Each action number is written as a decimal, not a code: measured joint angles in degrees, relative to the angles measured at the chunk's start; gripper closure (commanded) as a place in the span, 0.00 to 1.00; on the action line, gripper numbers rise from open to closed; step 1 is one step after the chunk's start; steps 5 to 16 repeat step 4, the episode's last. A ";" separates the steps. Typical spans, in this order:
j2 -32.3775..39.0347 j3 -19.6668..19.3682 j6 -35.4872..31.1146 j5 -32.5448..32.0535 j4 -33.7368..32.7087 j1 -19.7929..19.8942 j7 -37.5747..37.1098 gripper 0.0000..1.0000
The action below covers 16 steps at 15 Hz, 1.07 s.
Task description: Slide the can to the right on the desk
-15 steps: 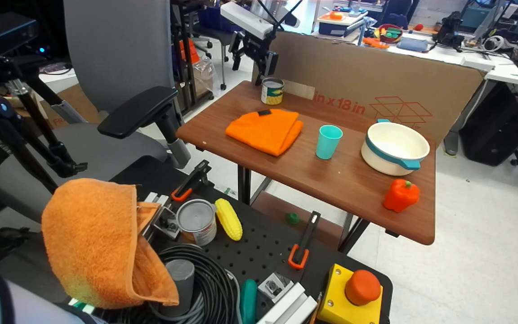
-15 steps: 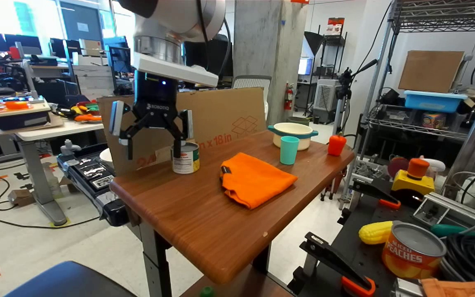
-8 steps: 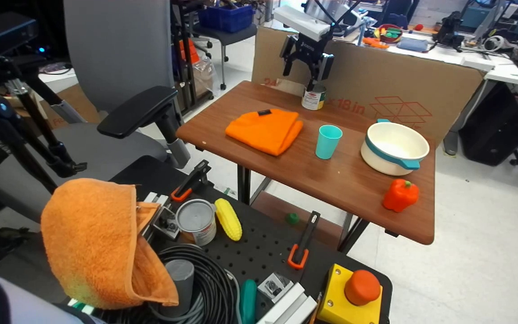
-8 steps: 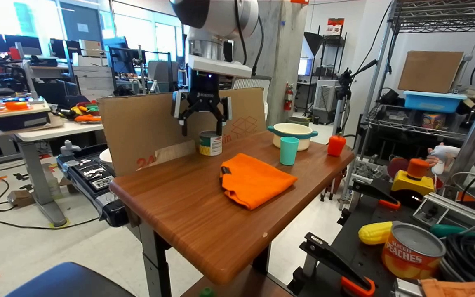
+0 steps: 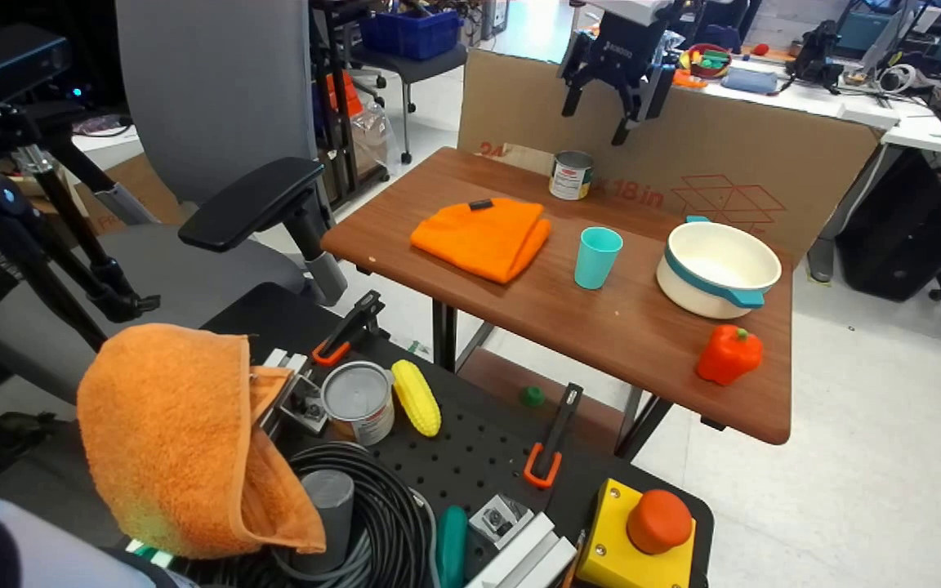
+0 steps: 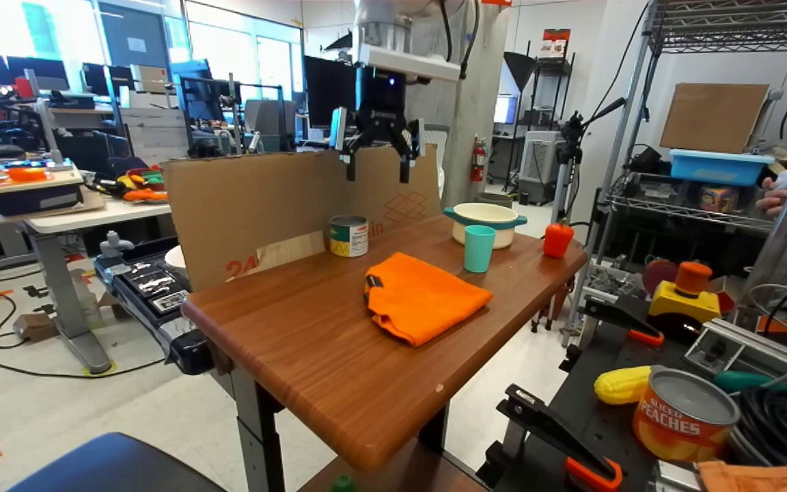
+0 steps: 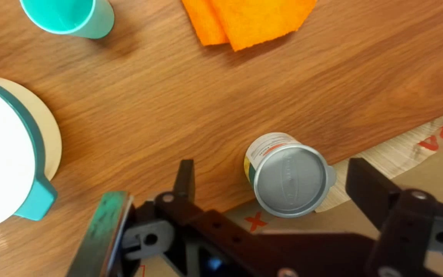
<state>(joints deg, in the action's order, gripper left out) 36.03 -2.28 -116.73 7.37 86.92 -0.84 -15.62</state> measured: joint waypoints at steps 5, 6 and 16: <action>-5.97 -0.03 0.03 -1.36 5.23 -1.52 -1.47 0.00; -5.97 -0.03 0.03 -1.36 5.23 -1.52 -1.47 0.00; -5.97 -0.03 0.03 -1.36 5.23 -1.52 -1.47 0.00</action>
